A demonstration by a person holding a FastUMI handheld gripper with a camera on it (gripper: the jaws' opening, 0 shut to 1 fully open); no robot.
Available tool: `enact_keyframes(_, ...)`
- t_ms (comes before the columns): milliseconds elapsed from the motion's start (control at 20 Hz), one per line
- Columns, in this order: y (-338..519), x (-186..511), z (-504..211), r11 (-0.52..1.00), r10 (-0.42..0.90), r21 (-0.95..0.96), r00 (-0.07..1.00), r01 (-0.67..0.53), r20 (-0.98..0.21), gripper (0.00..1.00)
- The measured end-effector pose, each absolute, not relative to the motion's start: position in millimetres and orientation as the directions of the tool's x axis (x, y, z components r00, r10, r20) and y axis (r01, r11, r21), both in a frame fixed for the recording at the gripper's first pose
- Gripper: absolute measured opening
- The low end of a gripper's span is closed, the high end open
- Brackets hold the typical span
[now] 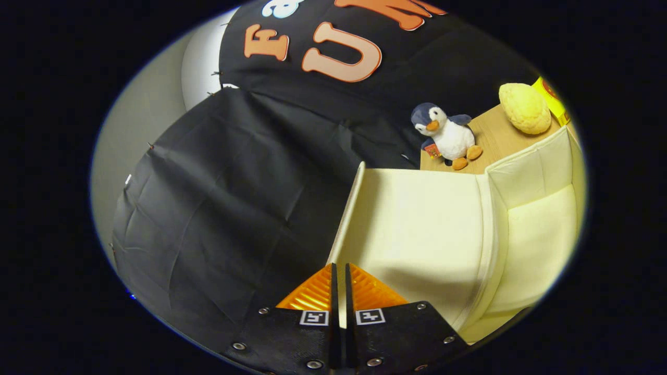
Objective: Open the storage box then place both shoes into the box .Put the left shoe in first, then the right shoe, with the right side of both shoes facing outward in a uniform manner.
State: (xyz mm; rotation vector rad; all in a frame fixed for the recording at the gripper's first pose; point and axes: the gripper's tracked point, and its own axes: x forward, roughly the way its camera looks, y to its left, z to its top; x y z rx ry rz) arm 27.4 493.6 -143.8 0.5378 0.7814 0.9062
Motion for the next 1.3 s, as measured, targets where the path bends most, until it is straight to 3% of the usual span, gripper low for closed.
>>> enact_keyframes(100,495,27,-160,0.553,0.831,0.676,0.377,-0.487,-0.409,0.21)
enact_keyframes(150,492,30,-165,0.571,0.82,0.659,0.384,-0.489,-0.425,0.39)
enact_keyframes(350,468,46,-171,0.653,0.757,0.578,0.457,-0.49,-0.467,0.9)
enact_keyframes(400,458,51,-172,0.67,0.741,0.562,0.481,-0.486,-0.468,0.95)
enact_keyframes(850,316,91,-154,0.822,0.557,0.424,0.694,-0.381,-0.455,0.98)
enact_keyframes(1300,121,111,-146,0.954,0.259,0.25,0.868,-0.163,-0.423,0.98)
